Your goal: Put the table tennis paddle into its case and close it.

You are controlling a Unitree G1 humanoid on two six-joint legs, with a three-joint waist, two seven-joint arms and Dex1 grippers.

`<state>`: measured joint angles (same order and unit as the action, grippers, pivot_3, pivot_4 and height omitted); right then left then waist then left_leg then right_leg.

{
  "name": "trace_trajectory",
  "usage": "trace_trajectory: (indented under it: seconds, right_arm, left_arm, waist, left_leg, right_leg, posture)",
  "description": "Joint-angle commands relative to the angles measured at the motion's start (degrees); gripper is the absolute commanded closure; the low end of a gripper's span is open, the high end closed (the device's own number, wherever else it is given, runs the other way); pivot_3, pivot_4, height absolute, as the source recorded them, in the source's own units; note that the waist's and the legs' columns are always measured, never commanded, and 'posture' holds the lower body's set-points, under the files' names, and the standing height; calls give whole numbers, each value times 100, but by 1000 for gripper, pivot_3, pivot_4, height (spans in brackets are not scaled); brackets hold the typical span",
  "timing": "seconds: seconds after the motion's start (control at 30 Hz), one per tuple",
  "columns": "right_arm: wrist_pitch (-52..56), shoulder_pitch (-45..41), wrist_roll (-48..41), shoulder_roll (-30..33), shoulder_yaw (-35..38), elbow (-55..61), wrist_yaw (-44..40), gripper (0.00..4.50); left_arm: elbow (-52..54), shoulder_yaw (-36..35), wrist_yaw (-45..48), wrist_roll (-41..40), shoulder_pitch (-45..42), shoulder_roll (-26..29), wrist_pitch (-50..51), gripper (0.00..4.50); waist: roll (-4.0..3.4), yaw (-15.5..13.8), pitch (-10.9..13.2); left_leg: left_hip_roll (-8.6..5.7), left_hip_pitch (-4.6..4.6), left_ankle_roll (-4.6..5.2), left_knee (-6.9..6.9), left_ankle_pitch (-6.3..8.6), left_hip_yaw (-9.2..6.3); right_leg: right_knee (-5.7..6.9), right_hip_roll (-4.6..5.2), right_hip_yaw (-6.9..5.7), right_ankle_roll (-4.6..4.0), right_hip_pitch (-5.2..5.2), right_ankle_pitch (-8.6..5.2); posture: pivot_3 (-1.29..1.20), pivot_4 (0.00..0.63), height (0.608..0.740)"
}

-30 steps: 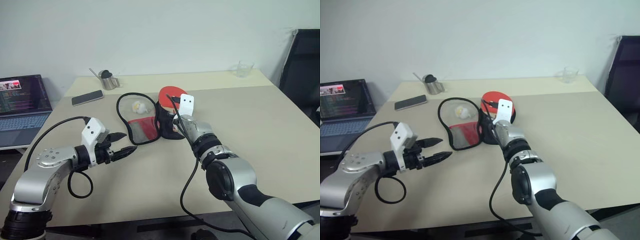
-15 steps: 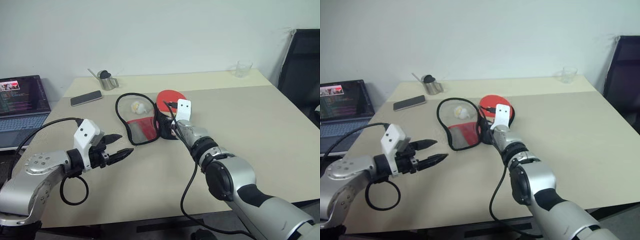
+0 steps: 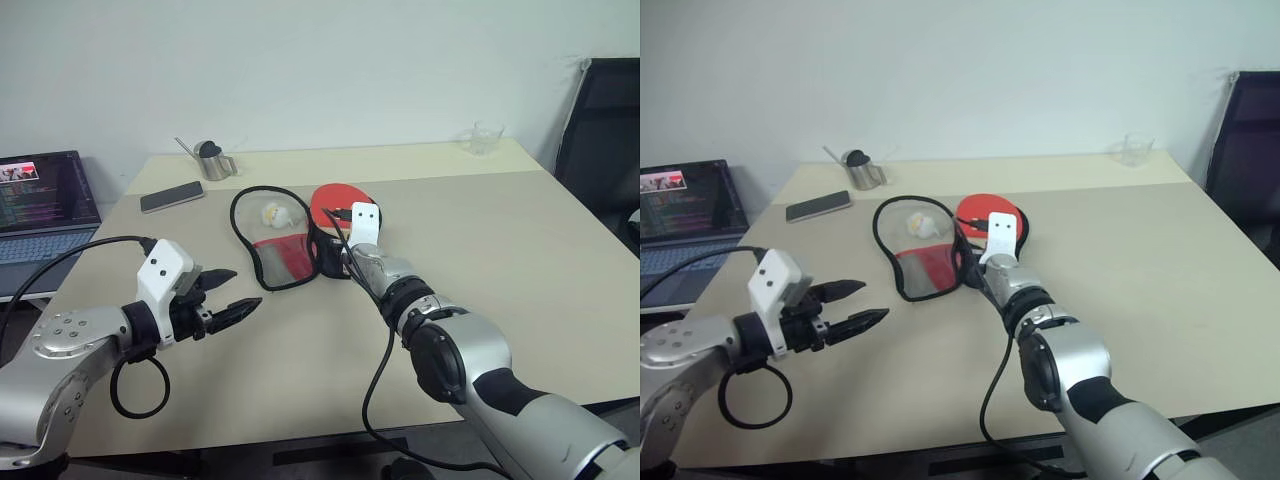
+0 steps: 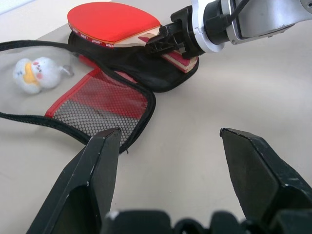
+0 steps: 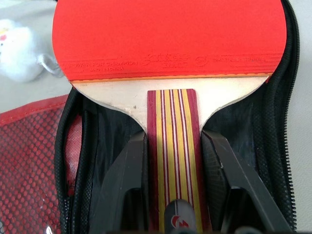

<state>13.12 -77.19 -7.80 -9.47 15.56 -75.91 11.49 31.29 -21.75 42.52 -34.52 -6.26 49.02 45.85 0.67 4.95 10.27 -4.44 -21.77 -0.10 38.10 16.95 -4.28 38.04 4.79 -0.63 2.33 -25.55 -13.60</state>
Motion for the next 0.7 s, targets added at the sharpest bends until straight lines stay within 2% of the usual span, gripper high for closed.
trace_trajectory:
  seconds: [0.03, 0.2, 0.23, 0.3, 0.5, 0.7]
  right_arm:
    - [-128, -50, 61, -485, -129, 122, -66, 3398]
    - [-152, -64, -27, -495, -105, 97, -65, 3398]
    - [-159, -61, -51, -492, -92, 96, -93, 2688]
    - [-174, -47, -45, -478, -107, 95, -86, 2204]
    - [-188, -33, -33, -454, -120, 94, -74, 102]
    - [-63, -179, -56, -370, -130, 158, -194, 44]
  left_arm:
    - [239, -222, -95, -79, 34, 85, -8, 967]
    - [319, -156, -192, -122, 54, 72, -6, 967]
    - [325, -142, -207, -130, 46, 70, -7, 967]
    - [325, -126, -225, -140, 39, 77, -15, 967]
    - [285, -84, -222, -118, 14, 84, -66, 967]
    - [156, 104, -224, -49, -135, 35, -156, 967]
  waist:
    - [0, 0, 0]
    - [0, 1, 0]
    - [0, 1, 0]
    - [1, 1, -1]
    - [3, 1, -2]
    - [4, 0, -3]
  left_leg:
    - [0, 0, 0, 1, 0, 0]
    - [1, 1, 0, 1, 0, 1]
    - [0, 1, 0, 2, 0, 1]
    - [1, 2, 0, 2, 0, 1]
    - [2, 5, -1, 2, 0, 2]
    - [2, 5, -1, 4, 0, 1]
  right_leg:
    - [0, 0, 1, 0, 0, 0]
    - [1, -1, 1, -1, 0, 1]
    - [1, -1, 2, -1, 0, 1]
    - [1, -1, 1, -1, 1, 1]
    - [3, -3, 2, -2, 3, 1]
    - [4, -4, 2, -3, 4, 2]
  posture:
    - [0, 150, 740]
    - [0, 150, 740]
    - [0, 150, 740]
    - [0, 150, 740]
    - [0, 150, 740]
    - [0, 150, 740]
